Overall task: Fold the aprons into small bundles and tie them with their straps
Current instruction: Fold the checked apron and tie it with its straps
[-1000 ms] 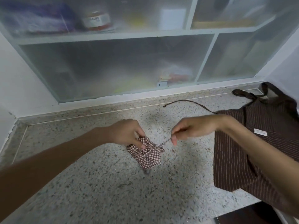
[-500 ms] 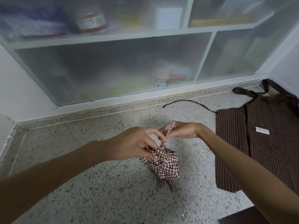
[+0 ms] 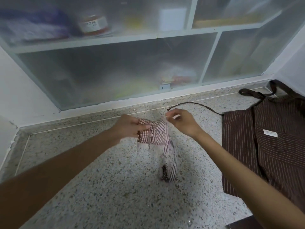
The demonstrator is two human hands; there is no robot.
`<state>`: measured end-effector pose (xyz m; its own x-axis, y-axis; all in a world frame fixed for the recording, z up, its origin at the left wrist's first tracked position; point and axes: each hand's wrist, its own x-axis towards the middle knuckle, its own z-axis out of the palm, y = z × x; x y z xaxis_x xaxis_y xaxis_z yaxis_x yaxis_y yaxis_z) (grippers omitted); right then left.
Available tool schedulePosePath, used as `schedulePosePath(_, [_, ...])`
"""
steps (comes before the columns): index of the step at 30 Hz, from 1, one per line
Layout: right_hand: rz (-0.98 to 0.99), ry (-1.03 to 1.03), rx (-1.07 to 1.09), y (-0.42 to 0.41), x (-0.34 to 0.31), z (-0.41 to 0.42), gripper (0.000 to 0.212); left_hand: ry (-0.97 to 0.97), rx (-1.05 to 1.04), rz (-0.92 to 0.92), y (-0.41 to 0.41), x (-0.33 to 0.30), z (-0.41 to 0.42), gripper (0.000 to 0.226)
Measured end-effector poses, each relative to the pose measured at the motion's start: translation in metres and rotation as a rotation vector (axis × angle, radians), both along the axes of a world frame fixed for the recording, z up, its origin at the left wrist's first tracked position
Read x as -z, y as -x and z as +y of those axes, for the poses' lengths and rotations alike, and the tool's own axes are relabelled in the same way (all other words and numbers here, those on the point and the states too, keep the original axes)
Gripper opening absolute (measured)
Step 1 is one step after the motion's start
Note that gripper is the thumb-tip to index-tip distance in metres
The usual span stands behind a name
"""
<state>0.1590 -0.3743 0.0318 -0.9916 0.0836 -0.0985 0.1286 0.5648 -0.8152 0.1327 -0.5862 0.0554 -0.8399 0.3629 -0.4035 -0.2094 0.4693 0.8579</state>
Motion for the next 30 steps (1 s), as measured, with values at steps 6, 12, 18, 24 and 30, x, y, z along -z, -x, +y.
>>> schedulePosePath(6, [-0.463,0.446,-0.029,-0.083,0.01,-0.035,0.023,-0.42,-0.601,-0.623,0.004,0.008,0.005,0.004])
schedulePosePath(12, [-0.446,0.608,0.211,-0.07,0.034,-0.062,0.069,-0.356,-0.541,-0.679,-0.012,0.016,0.019,0.008])
schedulePosePath(18, [-0.296,0.567,0.514,-0.067,0.045,-0.075,0.03,-0.362,-0.589,-0.654,-0.016,0.018,0.016,0.006])
schedulePosePath(24, [-0.246,-0.214,0.044,-0.096,0.035,-0.062,0.03,-0.429,-0.659,-0.631,-0.015,0.016,0.007,0.005])
schedulePosePath(30, [-0.023,-0.101,0.114,-0.082,0.007,-0.065,0.033,-0.433,-0.692,-0.648,-0.008,0.018,-0.008,0.011])
